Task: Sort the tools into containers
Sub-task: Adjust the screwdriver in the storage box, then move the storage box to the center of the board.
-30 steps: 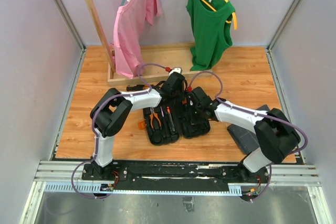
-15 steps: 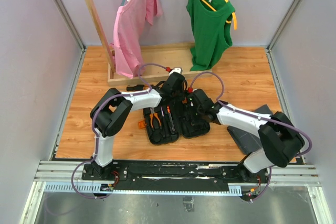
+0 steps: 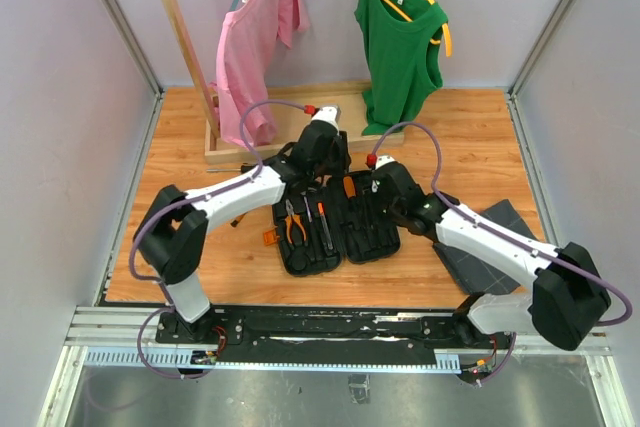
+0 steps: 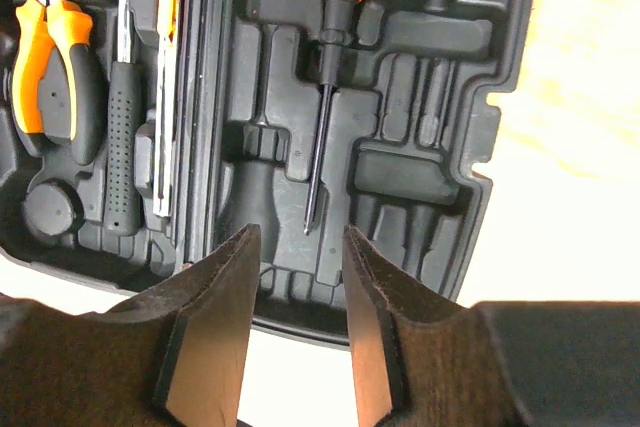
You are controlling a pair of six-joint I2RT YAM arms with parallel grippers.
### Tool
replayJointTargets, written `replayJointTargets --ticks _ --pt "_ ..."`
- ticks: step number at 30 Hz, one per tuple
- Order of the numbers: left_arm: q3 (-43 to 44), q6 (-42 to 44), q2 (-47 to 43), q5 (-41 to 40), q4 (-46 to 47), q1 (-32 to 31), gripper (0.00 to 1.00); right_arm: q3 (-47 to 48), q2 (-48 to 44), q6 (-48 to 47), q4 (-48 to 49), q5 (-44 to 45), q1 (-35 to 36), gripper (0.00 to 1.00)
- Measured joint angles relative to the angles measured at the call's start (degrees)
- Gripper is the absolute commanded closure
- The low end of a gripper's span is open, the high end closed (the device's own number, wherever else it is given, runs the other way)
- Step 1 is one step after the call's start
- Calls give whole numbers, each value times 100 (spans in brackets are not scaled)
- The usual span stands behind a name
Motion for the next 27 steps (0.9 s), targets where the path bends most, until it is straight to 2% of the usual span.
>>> replayJointTargets --ticks 5,15,21,27 --pt "-334 70 -693 -153 -7 140 57 -177 -299 -103 15 181 0 55" --pt "-2131 -164 -2151 -472 -402 1047 54 -308 -385 -275 210 33 15 50" --pt "-2885 -501 -2850 -457 -573 1853 52 63 433 -267 382 -61 350 50" --pt "-3060 -616 -3032 -402 -721 2090 52 822 1419 -280 507 -61 656 52"
